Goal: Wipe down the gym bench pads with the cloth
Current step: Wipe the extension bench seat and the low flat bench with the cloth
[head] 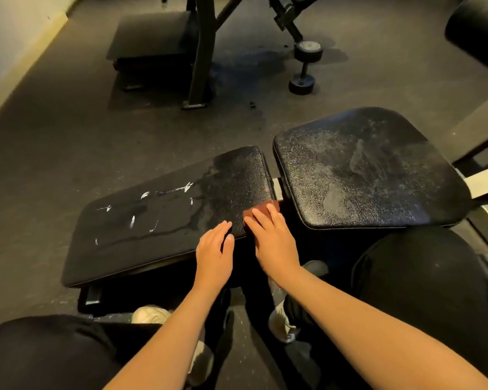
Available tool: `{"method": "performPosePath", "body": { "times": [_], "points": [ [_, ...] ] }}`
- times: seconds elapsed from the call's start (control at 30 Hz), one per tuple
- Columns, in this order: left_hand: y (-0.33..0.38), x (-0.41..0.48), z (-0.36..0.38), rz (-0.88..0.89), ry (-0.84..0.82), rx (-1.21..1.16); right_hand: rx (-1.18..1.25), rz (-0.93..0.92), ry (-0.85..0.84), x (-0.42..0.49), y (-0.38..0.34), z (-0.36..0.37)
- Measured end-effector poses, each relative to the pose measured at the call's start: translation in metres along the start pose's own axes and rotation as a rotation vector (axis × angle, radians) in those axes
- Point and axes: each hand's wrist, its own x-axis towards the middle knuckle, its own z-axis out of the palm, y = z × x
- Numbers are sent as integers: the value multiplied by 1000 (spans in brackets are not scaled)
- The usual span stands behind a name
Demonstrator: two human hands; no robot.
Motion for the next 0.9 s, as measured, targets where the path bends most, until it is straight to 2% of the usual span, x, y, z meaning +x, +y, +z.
{"method": "performPosePath", "body": {
  "times": [0.1,0.17,0.27,0.33,0.4,0.5,0.57,0.63,0.7,0.9],
  "points": [
    [0,-3,-2,-41,-13,-91,88,-126,4,-3,-12,4],
    [1,-4,-4,-79,-1,-185,235,-151,-21,1,-22,3],
    [0,-7,-9,-110,67,-303,546,36,-148,18,-39,-3],
    [-3,-6,-12,-119,84,-384,670,98,-270,31,-48,-3],
    [-7,-2,-12,-117,43,-403,730,137,-315,39,-51,-2],
    [-16,2,-1,-21,10,-214,692,201,-228,43,-44,1],
    [-24,1,12,45,15,75,618,164,-167,44,-40,4],
    [-28,1,17,68,13,226,564,90,-171,42,-38,7],
    [-29,3,12,102,12,280,487,8,-191,37,-41,14],
    [-57,-2,-13,126,17,370,346,-53,-190,33,-59,28]
  ]
}}
